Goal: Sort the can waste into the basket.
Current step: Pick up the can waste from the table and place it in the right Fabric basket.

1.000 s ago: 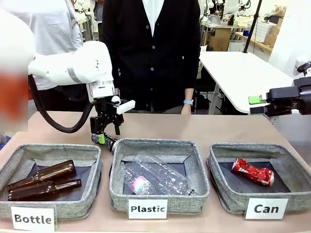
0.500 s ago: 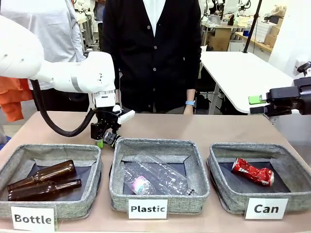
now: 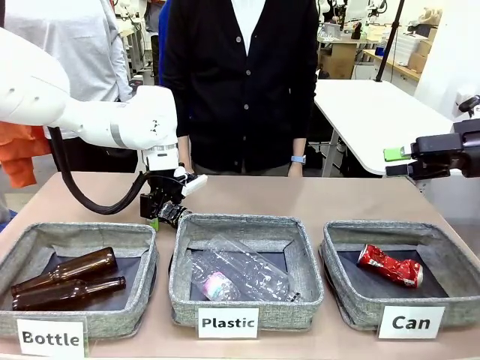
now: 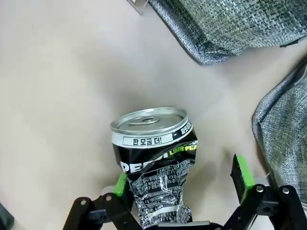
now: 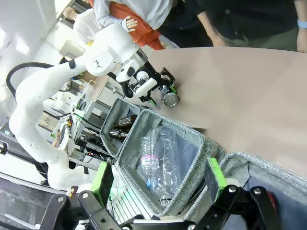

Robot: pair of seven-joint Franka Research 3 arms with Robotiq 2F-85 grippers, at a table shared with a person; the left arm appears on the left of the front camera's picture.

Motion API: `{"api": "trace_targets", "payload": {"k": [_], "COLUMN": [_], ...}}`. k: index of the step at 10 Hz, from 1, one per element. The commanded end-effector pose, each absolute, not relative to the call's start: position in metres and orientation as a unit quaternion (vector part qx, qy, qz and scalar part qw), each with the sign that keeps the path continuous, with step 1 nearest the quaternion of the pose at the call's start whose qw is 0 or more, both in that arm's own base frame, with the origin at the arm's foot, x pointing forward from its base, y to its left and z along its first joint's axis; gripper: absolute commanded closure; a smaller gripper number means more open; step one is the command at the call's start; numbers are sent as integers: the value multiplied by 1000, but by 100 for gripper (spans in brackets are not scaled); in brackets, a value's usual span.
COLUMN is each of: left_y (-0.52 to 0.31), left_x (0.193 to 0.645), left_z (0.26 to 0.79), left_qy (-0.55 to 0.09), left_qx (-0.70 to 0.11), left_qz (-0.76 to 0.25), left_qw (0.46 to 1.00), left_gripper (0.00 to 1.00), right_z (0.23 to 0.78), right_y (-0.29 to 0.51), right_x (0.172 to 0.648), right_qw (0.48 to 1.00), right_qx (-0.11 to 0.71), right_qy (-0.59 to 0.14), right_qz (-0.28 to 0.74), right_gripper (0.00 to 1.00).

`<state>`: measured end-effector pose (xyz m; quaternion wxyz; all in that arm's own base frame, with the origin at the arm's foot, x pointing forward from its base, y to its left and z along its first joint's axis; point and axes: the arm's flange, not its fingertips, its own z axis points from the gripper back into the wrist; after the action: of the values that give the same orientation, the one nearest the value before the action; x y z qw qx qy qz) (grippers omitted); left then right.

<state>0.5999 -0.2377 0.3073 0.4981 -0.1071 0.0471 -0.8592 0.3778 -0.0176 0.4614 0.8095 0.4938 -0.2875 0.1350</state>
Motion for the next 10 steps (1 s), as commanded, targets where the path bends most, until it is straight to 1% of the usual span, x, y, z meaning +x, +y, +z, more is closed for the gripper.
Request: {"api": "trace_targets", "payload": {"k": [1,2,3,4,6,7,8,10], "left_y": [-238,-237,-237,-237,-237,-237,-235,-220], "left_x": [596,596,597,597,599,599,599,598], "left_z": [306,306,306,307,305,306,308,332], "left_qy": [39,37,37,36,31,30,26,1], "left_qx": [-104,-106,-106,-105,-110,-109,-109,-87], "left_qz": [-856,-855,-856,-856,-855,-854,-854,-842], "left_qw": [505,506,505,505,506,508,509,533], "left_gripper": [10,56,67,100,100,97,100,100], "right_z": [463,463,463,463,463,463,463,463], "right_y": [-18,-18,-18,-18,-18,-18,-18,-18], "right_x": [378,378,378,378,378,378,378,378], "right_qw": [806,806,806,806,806,806,806,806], "right_qx": [497,497,497,497,497,497,497,497], "right_qy": [-291,-291,-291,-291,-291,-291,-291,-291], "right_qz": [136,136,136,136,136,136,136,136], "right_gripper": [0,0,0,0,0,0,0,0]}}
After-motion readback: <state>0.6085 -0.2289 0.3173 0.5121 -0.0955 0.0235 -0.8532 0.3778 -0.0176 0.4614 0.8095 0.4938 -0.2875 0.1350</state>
